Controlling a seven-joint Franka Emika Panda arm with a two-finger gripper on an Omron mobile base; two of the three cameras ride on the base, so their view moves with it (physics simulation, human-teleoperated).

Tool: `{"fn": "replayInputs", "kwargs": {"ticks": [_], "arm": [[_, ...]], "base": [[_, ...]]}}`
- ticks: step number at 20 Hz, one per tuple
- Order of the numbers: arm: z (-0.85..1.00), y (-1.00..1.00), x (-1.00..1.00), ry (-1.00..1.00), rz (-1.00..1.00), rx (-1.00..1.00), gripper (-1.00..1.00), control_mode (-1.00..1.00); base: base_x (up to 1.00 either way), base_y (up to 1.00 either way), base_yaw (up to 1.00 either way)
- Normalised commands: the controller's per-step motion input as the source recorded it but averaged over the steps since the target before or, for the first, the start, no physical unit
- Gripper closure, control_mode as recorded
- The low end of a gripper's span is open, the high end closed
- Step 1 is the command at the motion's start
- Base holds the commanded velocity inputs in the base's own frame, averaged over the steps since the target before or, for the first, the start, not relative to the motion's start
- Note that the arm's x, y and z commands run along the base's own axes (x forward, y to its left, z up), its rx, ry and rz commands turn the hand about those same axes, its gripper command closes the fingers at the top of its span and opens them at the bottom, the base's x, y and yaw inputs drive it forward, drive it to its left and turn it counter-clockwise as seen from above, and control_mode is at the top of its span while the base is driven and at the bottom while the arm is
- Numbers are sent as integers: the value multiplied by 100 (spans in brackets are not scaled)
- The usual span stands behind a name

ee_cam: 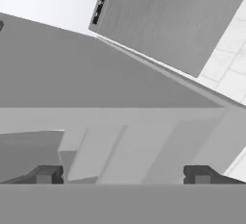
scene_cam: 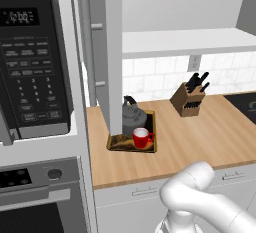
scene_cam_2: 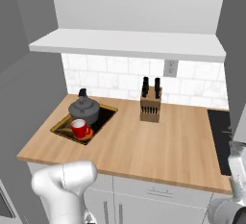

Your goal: Pick the kettle from the counter and place it on the tray. Then pick the mug from the cabinet and place it on the tray. Then close the cabinet doors.

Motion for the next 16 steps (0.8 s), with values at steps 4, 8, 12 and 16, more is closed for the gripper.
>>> {"fn": "replayInputs", "kwargs": {"ticks": [4, 8, 12, 16], "arm": [[0, -43, 0, 0, 0, 7, -100, -100], [8, -43, 0, 0, 0, 10, -100, -100], [32, -16, 0, 1, 0, 5, -100, -100], [29, -4, 0, 2, 0, 1, -100, -100]], "base": [[0, 0, 0], [0, 0, 0], [0, 0, 0], [0, 0, 0]]}}
